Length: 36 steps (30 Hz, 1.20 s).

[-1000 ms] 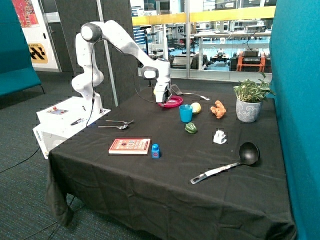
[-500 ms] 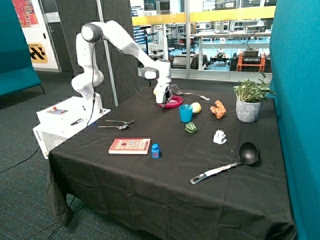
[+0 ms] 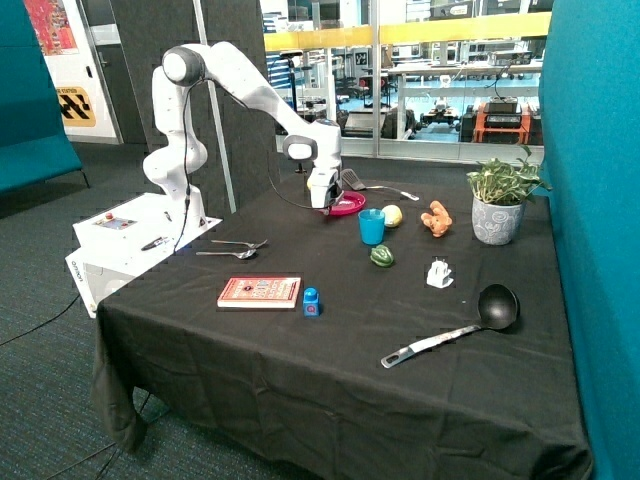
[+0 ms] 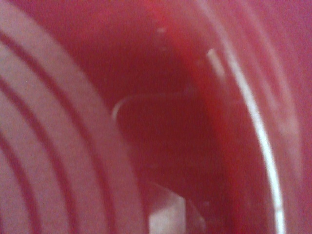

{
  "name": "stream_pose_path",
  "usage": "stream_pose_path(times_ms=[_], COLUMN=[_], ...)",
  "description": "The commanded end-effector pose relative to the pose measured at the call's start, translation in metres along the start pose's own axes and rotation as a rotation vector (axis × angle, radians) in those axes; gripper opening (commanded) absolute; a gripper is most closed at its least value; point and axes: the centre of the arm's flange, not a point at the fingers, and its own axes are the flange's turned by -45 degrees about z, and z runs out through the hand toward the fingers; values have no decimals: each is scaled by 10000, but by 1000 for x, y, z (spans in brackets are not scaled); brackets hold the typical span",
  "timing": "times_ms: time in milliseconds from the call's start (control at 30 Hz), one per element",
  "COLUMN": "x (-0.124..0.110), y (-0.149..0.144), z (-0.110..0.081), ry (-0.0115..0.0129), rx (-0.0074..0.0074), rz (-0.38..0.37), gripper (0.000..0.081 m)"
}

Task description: Set the table

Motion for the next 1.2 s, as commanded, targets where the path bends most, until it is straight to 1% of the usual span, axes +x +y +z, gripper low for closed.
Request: stream_pose_path(times_ms=[0, 200, 233, 300, 367, 633, 967, 1033, 1167], x=[-6, -7, -8, -9, -10, -14, -21, -22, -23], y=[-3, -7, -7, -8, -9, -7, 3, 7, 11], z=[1, 0, 0, 1, 1, -3, -17, -22, -32], ry=[64, 64, 64, 64, 64, 65, 65, 64, 64], rx=[37, 37, 37, 37, 37, 37, 37, 37, 37], rz=[-116, -184, -190, -187, -192, -231, -227, -123, -180], gripper=[71, 73, 69, 27, 7, 0, 0, 0, 0])
